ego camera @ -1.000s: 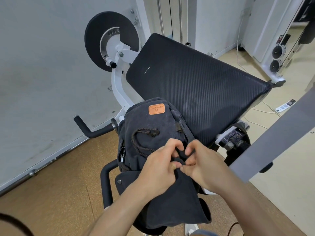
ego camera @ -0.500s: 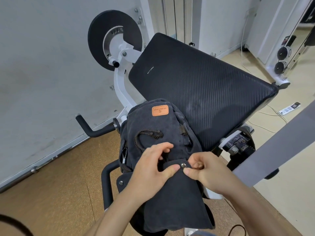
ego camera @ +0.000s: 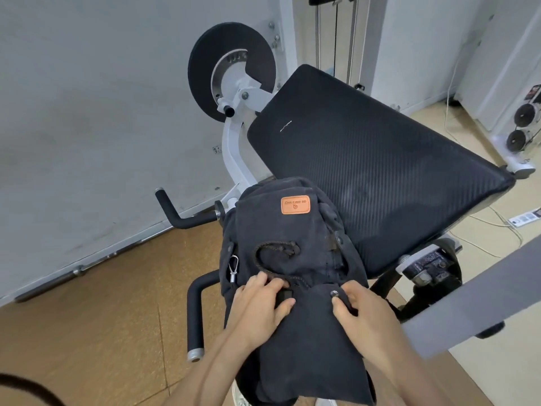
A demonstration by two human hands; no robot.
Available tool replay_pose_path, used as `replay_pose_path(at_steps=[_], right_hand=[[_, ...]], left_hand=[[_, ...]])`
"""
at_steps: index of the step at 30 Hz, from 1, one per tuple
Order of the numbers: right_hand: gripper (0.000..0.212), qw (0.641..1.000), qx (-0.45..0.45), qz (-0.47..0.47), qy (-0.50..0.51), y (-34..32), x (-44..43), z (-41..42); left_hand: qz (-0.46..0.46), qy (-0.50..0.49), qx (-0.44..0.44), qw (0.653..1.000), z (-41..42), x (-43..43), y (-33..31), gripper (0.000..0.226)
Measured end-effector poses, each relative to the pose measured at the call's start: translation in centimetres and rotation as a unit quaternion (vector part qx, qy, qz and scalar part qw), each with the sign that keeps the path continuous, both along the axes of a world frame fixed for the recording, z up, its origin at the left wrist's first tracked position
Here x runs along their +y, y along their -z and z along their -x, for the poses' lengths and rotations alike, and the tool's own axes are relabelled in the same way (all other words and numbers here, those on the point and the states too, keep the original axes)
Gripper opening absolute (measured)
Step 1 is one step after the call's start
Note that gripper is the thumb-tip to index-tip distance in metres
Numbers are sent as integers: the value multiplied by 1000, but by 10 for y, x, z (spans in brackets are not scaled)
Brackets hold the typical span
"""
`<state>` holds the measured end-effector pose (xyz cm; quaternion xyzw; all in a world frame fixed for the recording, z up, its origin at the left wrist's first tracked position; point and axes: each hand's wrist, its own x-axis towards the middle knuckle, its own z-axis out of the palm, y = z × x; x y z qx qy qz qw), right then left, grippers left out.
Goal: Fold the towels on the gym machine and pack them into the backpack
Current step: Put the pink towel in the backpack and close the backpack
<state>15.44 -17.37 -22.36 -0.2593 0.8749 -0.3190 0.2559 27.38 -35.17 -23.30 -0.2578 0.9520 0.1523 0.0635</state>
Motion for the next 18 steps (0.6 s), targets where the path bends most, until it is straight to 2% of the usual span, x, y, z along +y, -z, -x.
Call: replay_pose_path(at_steps=[3, 5, 7, 8, 9, 10, 11, 12, 13, 14, 15, 17, 18], right_hand=[[15, 999, -40, 27, 24, -9, 5, 1], [13, 996, -52, 51, 51, -12, 7, 0], [25, 995, 7, 65, 75, -11, 9, -4], [35, 993, 40, 73, 83, -9, 9, -5], [46, 991, 49, 90, 85, -12, 7, -5], [53, 989, 27, 115, 86, -16, 2, -1], [57, 987, -23, 131, 93, -21, -5, 4], [60, 985, -61, 125, 101, -23, -14, 12], [61, 989, -60, 95, 100, -24, -24, 21], [59, 993, -42, 60, 97, -24, -35, 28], [51, 994, -20, 42, 96, -24, -44, 32], [17, 991, 17, 73, 107, -23, -57, 30], [7, 988, 44, 105, 100, -24, -60, 24]], left_hand=[[-43, 1, 93, 995, -15, -7, -6, 31], [16, -18, 134, 991, -29, -5, -6, 29], [87, -81, 156, 981, -46, -3, 0, 39], [80, -130, 152, 977, -55, -4, 6, 49], [23, -191, 146, 970, -64, -6, 11, 60], [-91, -264, 146, 949, -71, -10, 17, 72], [-243, -337, 157, 896, -75, -11, 22, 81], [-378, -392, 164, 822, -77, -8, 28, 82], [-464, -411, 161, 768, -79, -5, 33, 75], [-490, -402, 160, 757, -80, -2, 36, 62], [-476, -391, 162, 771, -81, 1, 40, 48], [-424, -382, 202, 796, -83, 2, 45, 33], [-410, -379, 226, 799, -83, 2, 46, 30]])
